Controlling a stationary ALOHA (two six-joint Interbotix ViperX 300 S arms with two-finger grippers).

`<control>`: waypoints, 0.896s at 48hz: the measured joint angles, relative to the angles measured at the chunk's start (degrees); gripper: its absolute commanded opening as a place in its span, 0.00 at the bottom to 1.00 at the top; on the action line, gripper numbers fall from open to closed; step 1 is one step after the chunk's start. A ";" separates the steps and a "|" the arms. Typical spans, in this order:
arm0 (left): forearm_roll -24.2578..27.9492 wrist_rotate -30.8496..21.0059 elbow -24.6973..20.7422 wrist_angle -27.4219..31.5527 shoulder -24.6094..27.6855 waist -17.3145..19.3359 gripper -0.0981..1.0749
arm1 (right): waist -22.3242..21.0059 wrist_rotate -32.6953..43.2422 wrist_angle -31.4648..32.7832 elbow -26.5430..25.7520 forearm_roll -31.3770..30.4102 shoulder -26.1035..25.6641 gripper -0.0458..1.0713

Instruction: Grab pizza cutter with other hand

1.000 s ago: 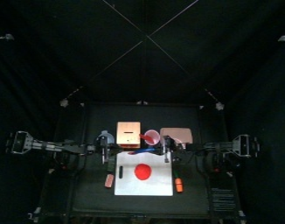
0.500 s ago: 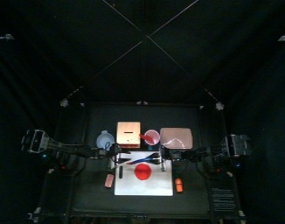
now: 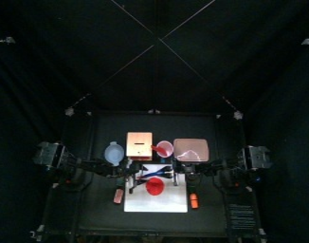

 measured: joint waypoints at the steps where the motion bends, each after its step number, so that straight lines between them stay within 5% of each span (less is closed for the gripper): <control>1: 0.09 0.00 0.00 0.00 0.00 0.00 0.83 | 0.00 0.00 0.09 0.00 -0.09 0.00 0.37; 24: 1.41 0.18 0.00 4.66 0.00 -0.09 0.49 | 0.70 0.26 1.67 -0.97 0.00 1.32 0.37; 43: 1.58 -0.09 0.18 5.54 0.09 -3.08 0.48 | 6.15 0.53 12.57 -6.68 0.70 4.39 0.37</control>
